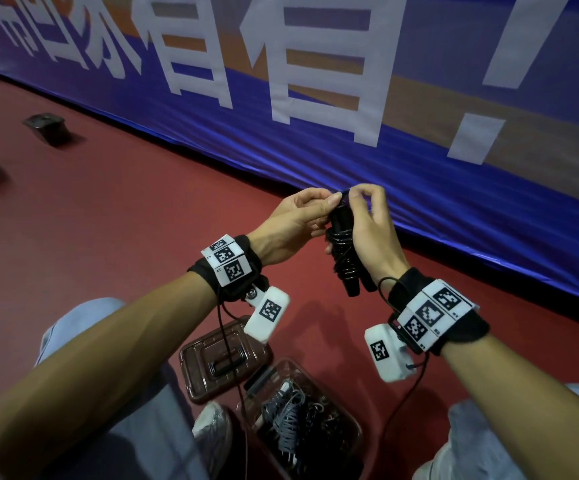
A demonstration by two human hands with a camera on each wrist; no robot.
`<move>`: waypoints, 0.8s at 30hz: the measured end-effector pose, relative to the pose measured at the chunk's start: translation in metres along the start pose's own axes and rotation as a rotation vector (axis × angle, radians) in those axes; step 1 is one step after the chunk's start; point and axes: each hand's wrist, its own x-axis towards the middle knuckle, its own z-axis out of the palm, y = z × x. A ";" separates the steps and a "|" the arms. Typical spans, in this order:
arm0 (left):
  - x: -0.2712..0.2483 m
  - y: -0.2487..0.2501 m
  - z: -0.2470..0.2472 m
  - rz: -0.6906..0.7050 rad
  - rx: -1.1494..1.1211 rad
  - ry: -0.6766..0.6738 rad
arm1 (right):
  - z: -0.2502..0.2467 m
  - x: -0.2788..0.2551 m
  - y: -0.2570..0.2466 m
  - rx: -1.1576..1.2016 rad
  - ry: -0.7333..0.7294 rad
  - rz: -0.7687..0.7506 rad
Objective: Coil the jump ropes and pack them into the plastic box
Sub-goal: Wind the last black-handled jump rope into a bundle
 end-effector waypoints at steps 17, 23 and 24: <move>0.003 0.001 -0.007 -0.202 0.539 0.299 | -0.008 0.005 0.027 -0.584 0.083 -0.165; -0.002 0.053 -0.045 -0.561 0.188 0.214 | -0.019 -0.004 0.057 -1.166 -0.142 -0.323; -0.005 0.050 -0.045 -0.582 0.227 0.188 | -0.019 -0.005 0.065 -1.143 -0.172 -0.303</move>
